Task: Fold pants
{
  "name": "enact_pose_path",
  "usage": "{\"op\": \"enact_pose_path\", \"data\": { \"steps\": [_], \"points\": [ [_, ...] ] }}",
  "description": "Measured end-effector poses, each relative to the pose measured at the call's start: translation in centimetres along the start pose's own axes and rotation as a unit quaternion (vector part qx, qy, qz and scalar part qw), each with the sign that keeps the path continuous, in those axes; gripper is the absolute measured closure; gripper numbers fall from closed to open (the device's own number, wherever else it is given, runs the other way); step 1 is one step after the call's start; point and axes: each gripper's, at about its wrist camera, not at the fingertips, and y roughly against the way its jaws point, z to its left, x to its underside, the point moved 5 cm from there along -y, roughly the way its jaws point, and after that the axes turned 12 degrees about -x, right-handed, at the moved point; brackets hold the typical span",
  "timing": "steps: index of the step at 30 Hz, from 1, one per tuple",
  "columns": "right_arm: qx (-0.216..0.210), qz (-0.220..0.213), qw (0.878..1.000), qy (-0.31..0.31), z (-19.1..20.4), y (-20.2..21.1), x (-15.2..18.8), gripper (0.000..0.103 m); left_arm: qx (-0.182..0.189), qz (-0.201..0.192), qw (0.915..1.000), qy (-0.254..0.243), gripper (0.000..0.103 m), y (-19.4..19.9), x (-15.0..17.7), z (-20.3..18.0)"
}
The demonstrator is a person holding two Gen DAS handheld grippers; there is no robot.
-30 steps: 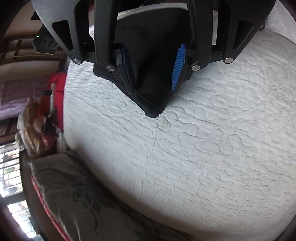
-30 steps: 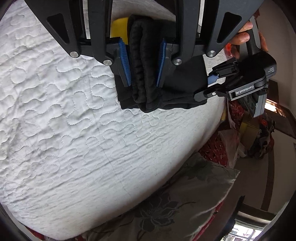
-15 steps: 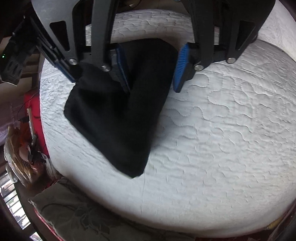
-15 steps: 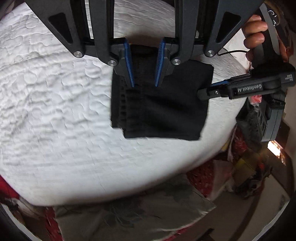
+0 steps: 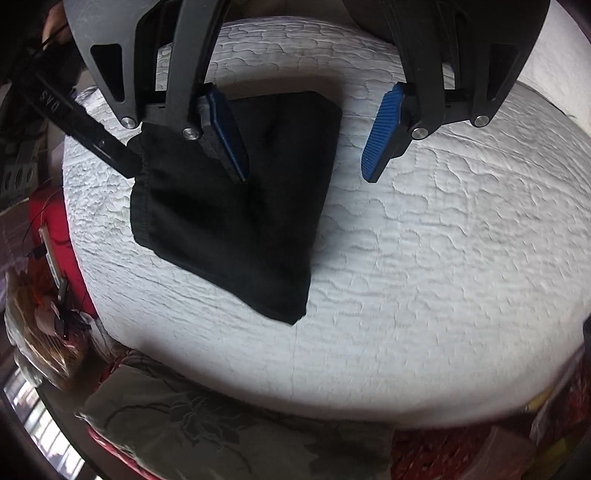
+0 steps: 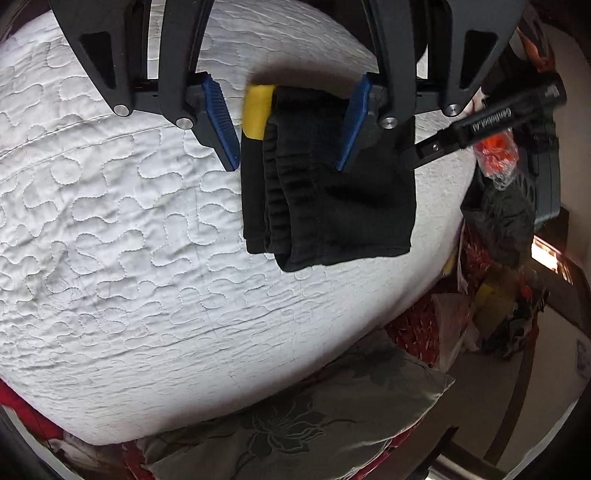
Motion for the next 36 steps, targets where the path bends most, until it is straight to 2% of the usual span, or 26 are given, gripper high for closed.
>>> {"op": "enact_pose_path", "data": {
  "steps": [4,11,14,17,20,23,28,30,33,36],
  "points": [
    [-0.007,-0.004,1.000,-0.023,-0.5,0.5,-0.6,0.046,-0.013,-0.014,0.9998,-0.009,0.039,0.6,-0.7,0.1],
    [-0.011,-0.005,0.999,-0.049,-1.5,1.1,-0.9,0.046,-0.024,-0.004,0.9997,0.010,0.040,-0.1,-2.3,2.3],
    [-0.021,-0.008,0.997,-0.072,-2.1,1.0,-1.1,0.046,0.006,0.016,0.9984,0.055,0.039,-0.7,-2.9,4.5],
    [-0.034,-0.008,0.995,-0.094,-2.8,0.7,-1.3,0.046,0.046,0.041,0.9955,0.072,0.039,-1.5,-3.3,5.3],
    [-0.046,0.006,0.993,-0.107,-3.2,-0.4,-1.0,0.045,0.058,0.050,0.9953,0.059,0.039,-2.3,-3.6,4.8],
    [-0.037,0.009,0.993,-0.108,-3.6,-1.5,-0.9,0.045,0.058,0.056,0.9958,0.043,0.039,-3.3,-3.8,3.7],
    [-0.064,0.019,0.990,-0.123,-3.8,-3.1,-0.9,0.039,0.092,0.057,0.9931,0.044,0.031,-4.3,-4.3,3.4],
    [-0.083,0.026,0.989,-0.116,-3.5,-3.6,-0.7,0.039,0.119,0.072,0.9885,0.059,0.031,-4.9,-4.3,3.8],
    [-0.091,0.031,0.990,-0.099,-3.0,-4.0,-0.5,0.039,0.172,0.094,0.9768,0.086,0.031,-5.4,-4.0,4.9],
    [-0.106,0.032,0.988,-0.106,-3.3,-4.1,-0.6,0.039,0.213,0.106,0.9682,0.078,0.031,-5.6,-3.6,4.9]
  ]
}}
